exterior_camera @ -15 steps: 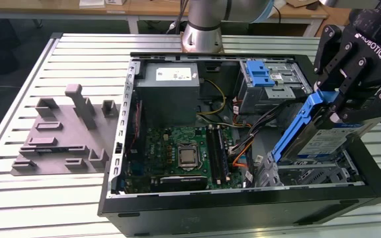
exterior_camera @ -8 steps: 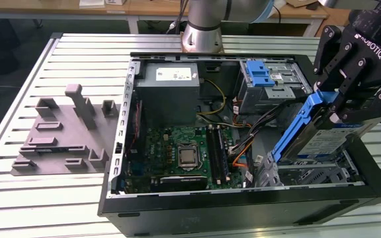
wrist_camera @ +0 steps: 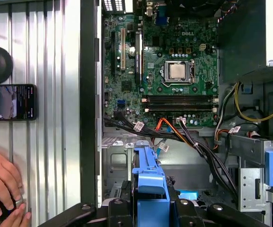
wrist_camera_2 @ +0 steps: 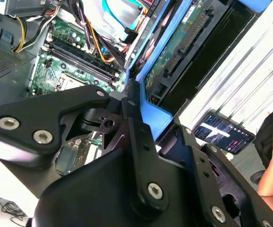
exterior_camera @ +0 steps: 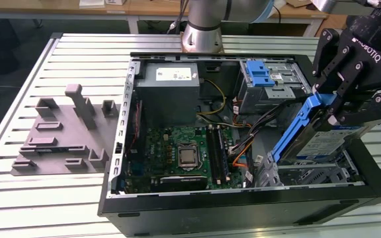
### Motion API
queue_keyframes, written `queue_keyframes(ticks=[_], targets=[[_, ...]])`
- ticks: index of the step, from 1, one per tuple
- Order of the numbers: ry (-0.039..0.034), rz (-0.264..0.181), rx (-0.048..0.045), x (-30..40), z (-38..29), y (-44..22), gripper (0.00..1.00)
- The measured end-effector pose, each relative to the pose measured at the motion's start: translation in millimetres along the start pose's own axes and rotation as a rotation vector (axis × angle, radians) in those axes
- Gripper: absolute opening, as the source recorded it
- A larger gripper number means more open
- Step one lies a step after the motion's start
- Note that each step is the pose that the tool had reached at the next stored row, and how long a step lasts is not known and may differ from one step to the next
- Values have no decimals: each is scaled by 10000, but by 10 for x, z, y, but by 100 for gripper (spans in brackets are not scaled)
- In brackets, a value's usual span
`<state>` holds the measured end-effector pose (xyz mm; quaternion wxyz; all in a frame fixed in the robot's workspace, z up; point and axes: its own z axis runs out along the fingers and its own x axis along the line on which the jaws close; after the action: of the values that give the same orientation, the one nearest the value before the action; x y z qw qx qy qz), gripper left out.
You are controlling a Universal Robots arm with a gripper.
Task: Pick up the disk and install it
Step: 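Insert the disk into the insertion slot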
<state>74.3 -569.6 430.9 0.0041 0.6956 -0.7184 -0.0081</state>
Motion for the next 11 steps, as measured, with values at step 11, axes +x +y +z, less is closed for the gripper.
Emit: queue_keyframes(ticks=[11], targets=[[0, 0, 0, 0, 59, -1, 36]])
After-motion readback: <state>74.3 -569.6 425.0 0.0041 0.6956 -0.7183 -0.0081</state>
